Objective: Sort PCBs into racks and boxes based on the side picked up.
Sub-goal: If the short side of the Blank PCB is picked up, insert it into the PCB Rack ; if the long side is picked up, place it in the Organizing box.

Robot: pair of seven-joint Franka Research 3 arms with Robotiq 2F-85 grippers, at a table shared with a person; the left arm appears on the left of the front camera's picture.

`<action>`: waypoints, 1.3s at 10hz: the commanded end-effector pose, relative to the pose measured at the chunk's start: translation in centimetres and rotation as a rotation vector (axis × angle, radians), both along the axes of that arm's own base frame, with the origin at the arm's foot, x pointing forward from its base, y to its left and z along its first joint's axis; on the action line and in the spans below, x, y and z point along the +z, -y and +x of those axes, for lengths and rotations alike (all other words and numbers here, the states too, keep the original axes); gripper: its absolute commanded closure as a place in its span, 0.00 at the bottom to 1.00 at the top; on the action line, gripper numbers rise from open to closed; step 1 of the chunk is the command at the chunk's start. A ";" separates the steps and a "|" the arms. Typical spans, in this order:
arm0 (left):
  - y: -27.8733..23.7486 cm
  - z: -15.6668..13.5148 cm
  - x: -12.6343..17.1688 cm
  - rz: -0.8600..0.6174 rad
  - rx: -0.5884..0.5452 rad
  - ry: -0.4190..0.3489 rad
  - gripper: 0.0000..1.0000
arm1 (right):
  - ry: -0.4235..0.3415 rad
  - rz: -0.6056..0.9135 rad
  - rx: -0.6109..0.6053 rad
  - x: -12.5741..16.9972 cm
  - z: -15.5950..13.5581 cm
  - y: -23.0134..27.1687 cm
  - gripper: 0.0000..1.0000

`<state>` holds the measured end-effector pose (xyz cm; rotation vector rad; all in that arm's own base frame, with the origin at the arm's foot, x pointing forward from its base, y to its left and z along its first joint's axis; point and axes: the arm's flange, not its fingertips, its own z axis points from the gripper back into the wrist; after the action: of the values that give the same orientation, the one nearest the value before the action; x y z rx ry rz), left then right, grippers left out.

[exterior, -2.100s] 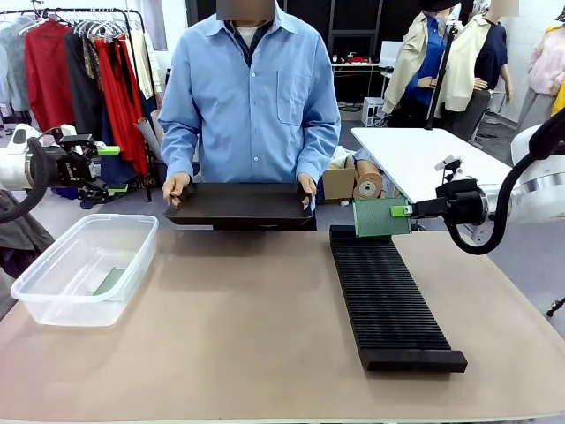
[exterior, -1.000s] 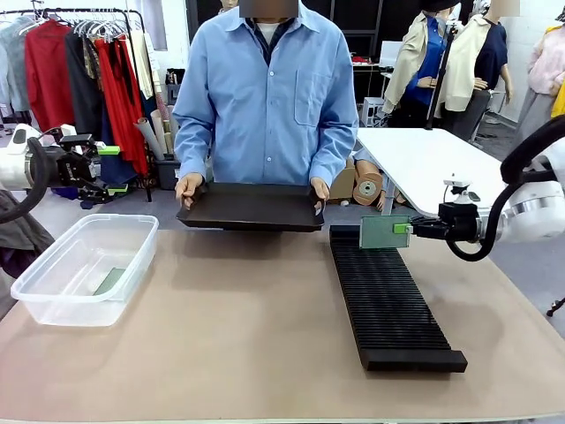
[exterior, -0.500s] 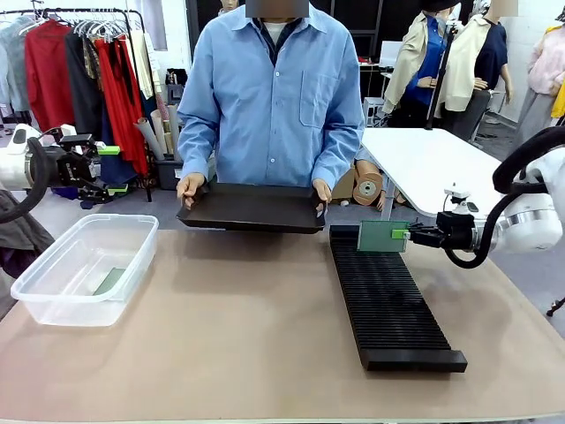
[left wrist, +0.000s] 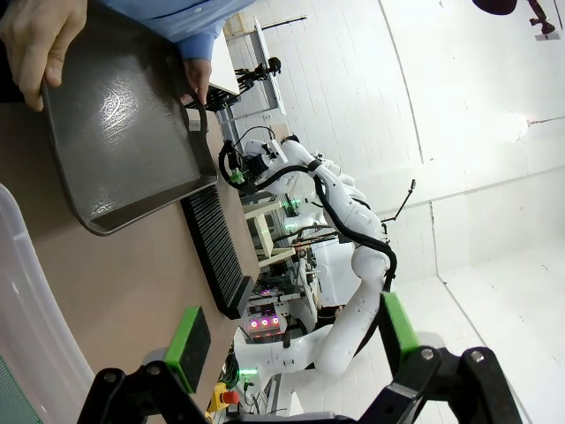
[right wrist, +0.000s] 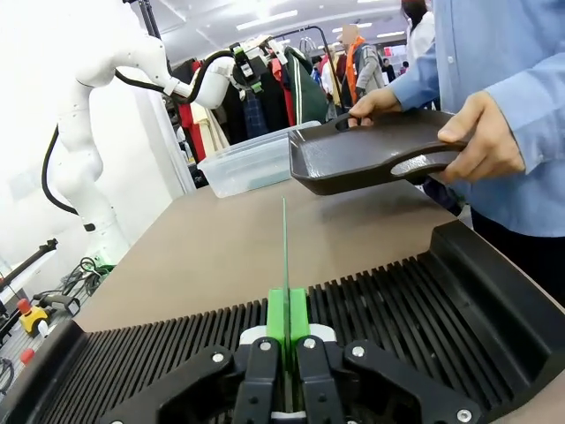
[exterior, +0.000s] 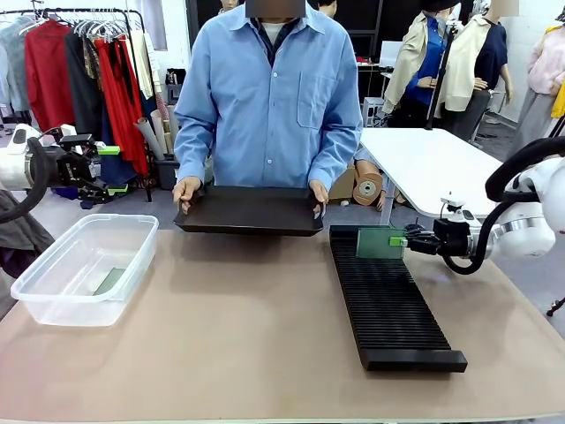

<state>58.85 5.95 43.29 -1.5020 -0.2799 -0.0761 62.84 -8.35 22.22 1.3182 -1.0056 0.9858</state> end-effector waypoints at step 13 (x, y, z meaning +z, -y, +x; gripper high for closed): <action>0.0 -0.1 0.2 0.001 -0.002 -0.004 0.00 | -0.005 -0.031 -0.024 -1.4 0.7 0.3 1.00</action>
<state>58.85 5.95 43.29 -1.5020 -0.2799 -0.0761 63.51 -8.66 20.73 1.2818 -0.9920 0.9703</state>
